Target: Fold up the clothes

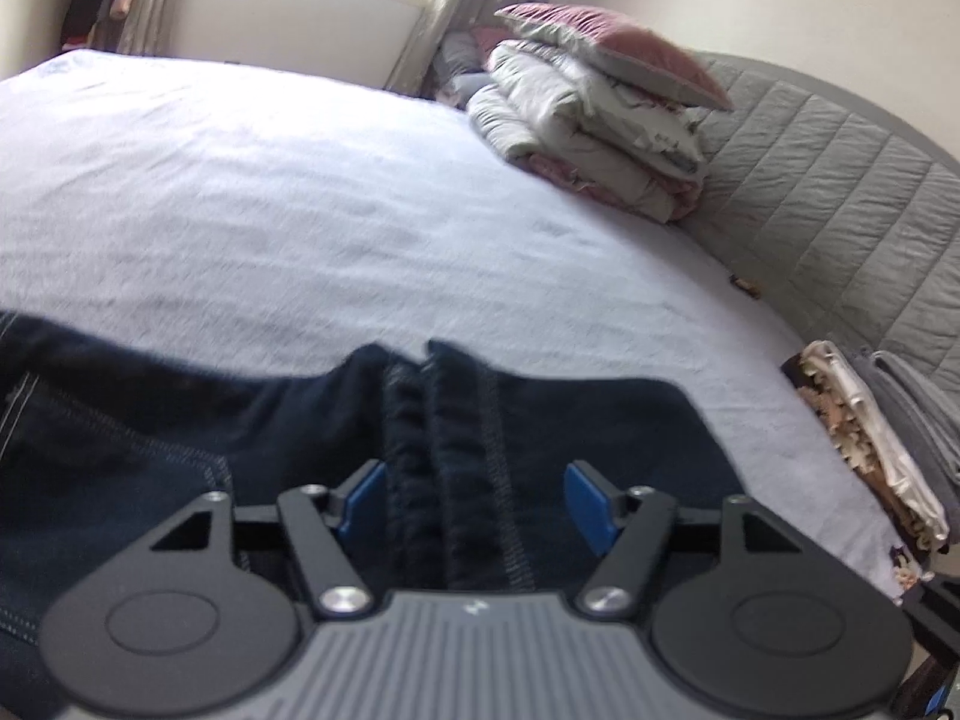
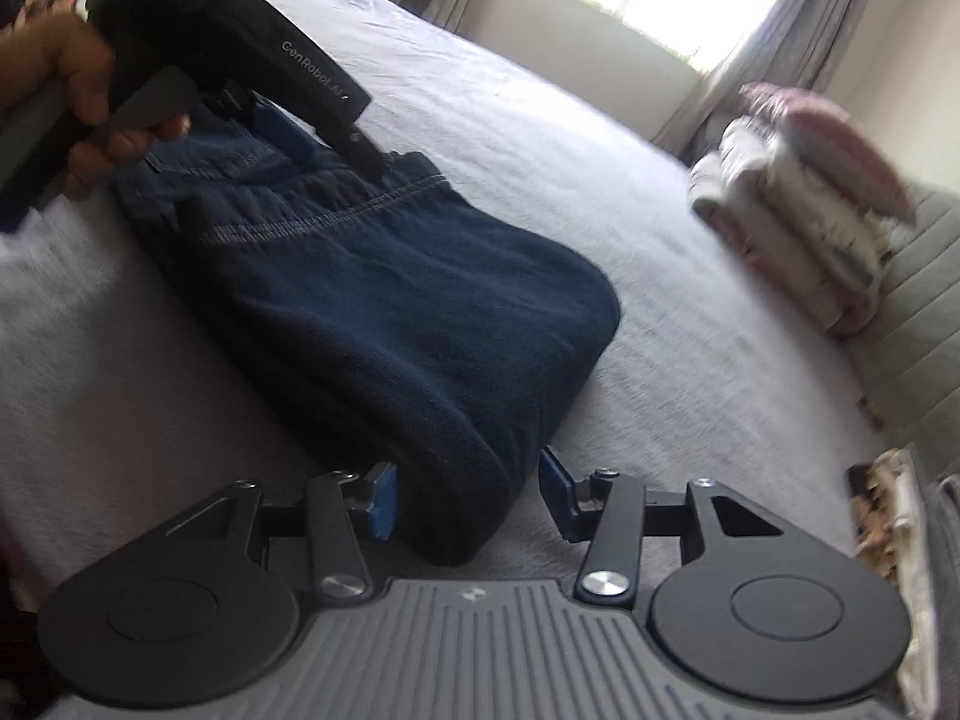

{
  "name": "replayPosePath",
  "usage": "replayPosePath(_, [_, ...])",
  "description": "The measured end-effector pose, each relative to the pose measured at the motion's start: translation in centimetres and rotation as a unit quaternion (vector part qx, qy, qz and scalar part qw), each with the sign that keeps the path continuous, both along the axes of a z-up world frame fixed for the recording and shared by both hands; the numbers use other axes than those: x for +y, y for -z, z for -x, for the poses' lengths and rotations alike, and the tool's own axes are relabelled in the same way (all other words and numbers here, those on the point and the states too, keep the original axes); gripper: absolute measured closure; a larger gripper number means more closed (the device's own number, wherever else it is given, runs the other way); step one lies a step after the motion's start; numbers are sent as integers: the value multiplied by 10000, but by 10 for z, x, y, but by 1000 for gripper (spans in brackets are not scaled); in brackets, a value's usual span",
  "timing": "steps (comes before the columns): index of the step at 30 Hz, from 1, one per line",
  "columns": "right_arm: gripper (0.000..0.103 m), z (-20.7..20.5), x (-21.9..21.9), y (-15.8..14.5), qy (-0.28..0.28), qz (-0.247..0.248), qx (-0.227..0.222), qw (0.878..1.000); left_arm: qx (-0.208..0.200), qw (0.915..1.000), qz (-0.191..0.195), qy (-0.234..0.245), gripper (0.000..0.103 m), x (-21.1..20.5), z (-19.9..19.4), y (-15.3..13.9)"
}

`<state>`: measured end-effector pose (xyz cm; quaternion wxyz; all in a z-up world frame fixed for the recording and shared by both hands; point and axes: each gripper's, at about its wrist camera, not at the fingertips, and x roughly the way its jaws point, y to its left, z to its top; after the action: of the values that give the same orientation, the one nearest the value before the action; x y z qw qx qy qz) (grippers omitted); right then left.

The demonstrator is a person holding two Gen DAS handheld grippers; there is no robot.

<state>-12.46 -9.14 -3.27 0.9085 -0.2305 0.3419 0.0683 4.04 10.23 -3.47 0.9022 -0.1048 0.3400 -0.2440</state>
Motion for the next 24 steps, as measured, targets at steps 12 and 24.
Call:
replayPosePath(12, [44, -22, -13, -42, -382, -1152, 522, 9912, -153, 9986, -351, 358, 20, -23, 12, 3])
replayPosePath(24, [44, -98, -35, -28, 48, -1509, 262, 9882, -122, 9999, -109, -51, 19, -3, 27, 9])
